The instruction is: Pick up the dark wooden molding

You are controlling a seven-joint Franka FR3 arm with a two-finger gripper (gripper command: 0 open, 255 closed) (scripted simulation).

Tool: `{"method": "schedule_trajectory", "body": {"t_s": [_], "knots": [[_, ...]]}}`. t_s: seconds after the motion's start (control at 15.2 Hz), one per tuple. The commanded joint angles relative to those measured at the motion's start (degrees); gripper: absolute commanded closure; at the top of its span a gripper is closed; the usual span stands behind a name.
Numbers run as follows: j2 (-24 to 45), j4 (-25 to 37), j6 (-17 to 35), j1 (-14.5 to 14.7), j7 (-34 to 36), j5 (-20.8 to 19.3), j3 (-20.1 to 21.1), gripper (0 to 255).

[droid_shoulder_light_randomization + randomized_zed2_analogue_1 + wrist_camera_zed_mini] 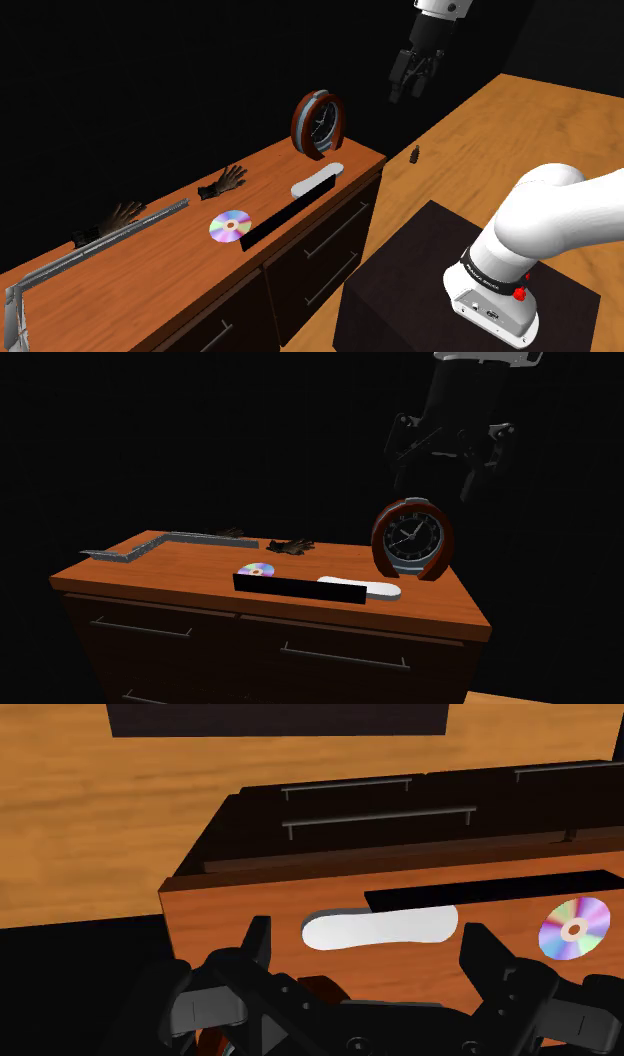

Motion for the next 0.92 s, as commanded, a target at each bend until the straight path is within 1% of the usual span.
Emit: {"method": "schedule_trajectory", "body": {"t_s": [0.0, 0.26, 0.46, 0.66, 0.86], "knots": [[0.0, 0.0, 0.0, 0.0, 0.0, 0.0, 0.0, 0], [-2.6, -5.1, 3.0, -1.9, 14.3, 4.1, 7.6, 0], [-2.9, -7.4, 5.5, -3.3, 25.0, 7.5, 13.7, 0], [-1.7, -8.4, 8.2, -4.8, 35.8, 10.8, 20.1, 0], [1.0, -8.1, 11.2, -6.8, 46.5, 13.8, 26.7, 0]]}}
